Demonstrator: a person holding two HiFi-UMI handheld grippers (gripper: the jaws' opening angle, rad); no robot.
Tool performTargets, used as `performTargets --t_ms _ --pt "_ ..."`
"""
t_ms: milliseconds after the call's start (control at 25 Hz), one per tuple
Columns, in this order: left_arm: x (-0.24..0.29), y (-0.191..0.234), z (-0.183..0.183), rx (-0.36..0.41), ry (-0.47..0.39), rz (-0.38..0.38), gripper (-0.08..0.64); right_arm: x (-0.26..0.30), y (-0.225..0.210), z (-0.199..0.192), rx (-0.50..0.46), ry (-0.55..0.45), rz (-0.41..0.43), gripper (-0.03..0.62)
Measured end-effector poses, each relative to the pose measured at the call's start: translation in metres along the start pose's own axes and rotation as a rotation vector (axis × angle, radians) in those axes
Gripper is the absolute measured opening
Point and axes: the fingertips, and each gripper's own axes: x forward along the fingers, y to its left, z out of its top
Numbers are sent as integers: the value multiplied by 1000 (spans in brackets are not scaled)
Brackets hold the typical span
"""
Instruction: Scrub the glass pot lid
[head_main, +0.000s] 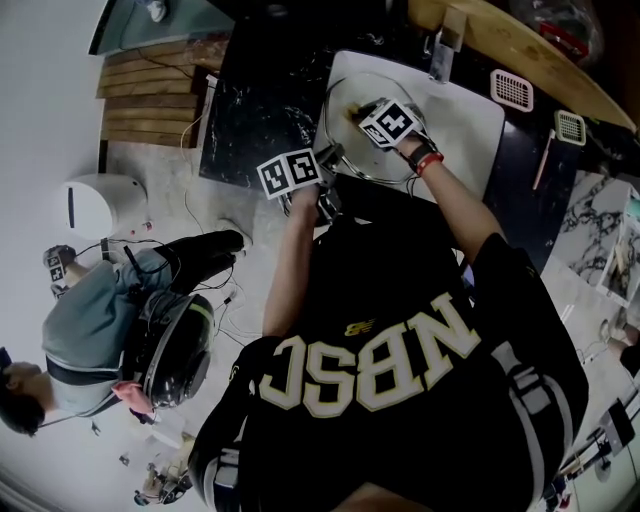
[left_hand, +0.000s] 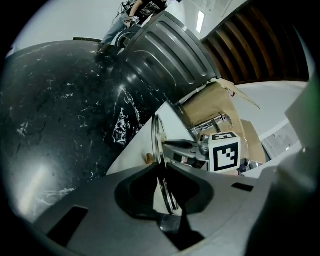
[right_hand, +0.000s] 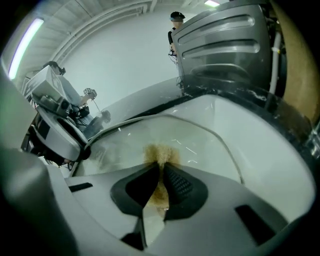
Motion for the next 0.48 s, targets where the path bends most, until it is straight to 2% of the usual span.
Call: performTargets --t_ms 360,480 --pt "1 -2 0 -19 -9 -10 72 14 -53 2 67 -47 -109 44" --pt "1 -2 0 -18 -10 -9 72 15 -72 -6 71 -29 -142 44"
